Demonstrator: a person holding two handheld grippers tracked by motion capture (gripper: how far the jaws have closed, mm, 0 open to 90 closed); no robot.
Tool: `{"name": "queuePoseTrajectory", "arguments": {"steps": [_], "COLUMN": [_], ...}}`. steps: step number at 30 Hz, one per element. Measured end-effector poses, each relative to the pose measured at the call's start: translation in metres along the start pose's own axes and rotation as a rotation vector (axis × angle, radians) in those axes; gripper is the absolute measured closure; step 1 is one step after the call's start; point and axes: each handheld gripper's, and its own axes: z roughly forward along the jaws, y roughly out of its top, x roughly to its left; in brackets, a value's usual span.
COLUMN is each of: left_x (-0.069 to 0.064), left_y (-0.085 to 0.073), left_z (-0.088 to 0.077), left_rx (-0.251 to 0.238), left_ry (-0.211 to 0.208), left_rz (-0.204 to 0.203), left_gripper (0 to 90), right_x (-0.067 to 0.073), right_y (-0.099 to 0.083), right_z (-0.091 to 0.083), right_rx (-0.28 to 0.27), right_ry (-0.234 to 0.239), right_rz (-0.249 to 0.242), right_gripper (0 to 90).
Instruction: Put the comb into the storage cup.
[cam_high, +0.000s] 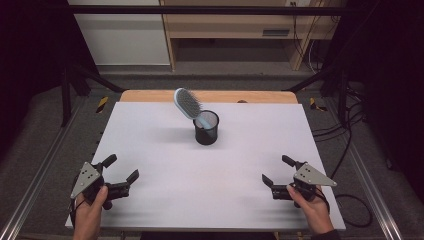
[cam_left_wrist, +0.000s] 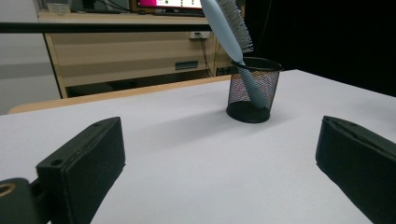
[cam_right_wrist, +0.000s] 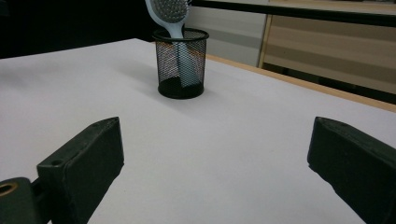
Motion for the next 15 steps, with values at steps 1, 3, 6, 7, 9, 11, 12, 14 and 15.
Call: {"name": "queuePoseTrajectory", "arguments": {"steps": [1,3,6,7,9,11,12,14,15], "left_x": [-0.0002,-0.0009,-0.0023,-0.0026,-0.0033,-0.0037,-0.0037,-0.0033,-0.0030], "left_y": [-0.0001,-0.0001,-0.0003,-0.0006,-0.0011,-0.0010,-0.0010,-0.0015,-0.0021], "left_z": [0.0002,0.0003,0.0001,0.0002,0.0004,0.0005,0.0005,0.0009,0.0015], "left_rx": [0.000,-0.003,-0.006,-0.007,-0.008,-0.011,-0.011,-0.004,0.000], "left_ry": [0.003,0.008,0.010,0.010,0.012,0.014,0.016,0.019,0.019], "left_rz": [0.000,-0.001,-0.005,-0.005,-0.005,-0.009,-0.008,-0.006,-0.007], "left_gripper": [1.3,1.4,1.3,1.3,1.3,1.3,1.3,1.3,1.3], "right_x": [0.0003,0.0013,0.0038,0.0045,0.0058,0.0068,0.0071,0.0077,0.0080], "right_y": [0.0000,0.0003,0.0008,0.0011,0.0014,0.0015,0.0014,0.0010,0.0007], "right_z": [0.0003,0.0015,0.0034,0.0040,0.0052,0.0059,0.0064,0.0073,0.0079], "right_rx": [0.000,0.001,0.001,0.001,0.001,0.003,0.005,0.009,0.012], "right_ry": [0.000,0.003,0.010,0.013,0.017,0.020,0.021,0.024,0.025], "right_rz": [0.000,-0.002,-0.003,-0.005,-0.009,-0.010,-0.011,-0.012,-0.012], "right_gripper": [4.0,4.0,4.0,4.0,4.0,4.0,4.0,4.0,4.0]}}
